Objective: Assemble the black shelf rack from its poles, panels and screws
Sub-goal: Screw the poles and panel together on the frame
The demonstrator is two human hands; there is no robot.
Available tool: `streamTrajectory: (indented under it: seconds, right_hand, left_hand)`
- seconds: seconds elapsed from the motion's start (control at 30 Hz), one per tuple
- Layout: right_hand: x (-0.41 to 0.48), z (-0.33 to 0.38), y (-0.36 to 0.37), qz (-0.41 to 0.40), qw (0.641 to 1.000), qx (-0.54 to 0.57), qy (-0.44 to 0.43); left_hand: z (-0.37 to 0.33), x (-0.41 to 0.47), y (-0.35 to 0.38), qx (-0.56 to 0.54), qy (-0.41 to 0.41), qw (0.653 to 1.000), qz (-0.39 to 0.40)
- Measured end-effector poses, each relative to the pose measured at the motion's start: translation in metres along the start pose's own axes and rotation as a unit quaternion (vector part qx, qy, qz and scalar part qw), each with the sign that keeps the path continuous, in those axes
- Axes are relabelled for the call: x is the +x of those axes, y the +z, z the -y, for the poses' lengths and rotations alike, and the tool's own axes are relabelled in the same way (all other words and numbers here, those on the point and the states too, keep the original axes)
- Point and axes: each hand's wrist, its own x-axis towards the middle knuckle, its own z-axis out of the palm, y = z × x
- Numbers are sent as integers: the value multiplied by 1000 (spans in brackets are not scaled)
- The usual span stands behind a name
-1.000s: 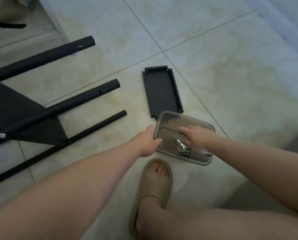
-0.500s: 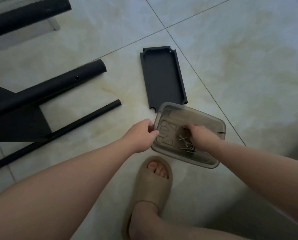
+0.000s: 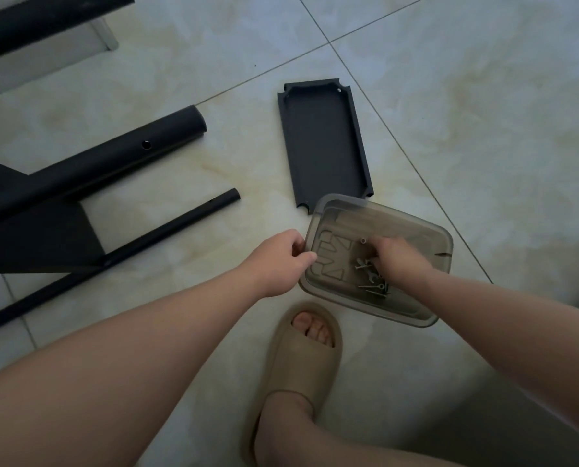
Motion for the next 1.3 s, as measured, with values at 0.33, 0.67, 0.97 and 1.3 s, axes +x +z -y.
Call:
streamTrajectory:
  seconds: [0.33,0.67,0.97,1.3]
  right_hand:
    - [-2,5,0,-74,995,-19,-58]
    - [8,21,0,-77,990,-97,-73]
    - [-31,44,-36,-124,988,78,-42]
    - [-126,122,-143,-227,941,187,-168]
  left_hand:
    - [1,-1,1,-3,12,1000,4]
    - [0,-1,0,-12,8,1000,14]
    - [-11,-17,-16,-30,-50,998,-7]
    - [-60,-93,-102,-325,-132,935,-52]
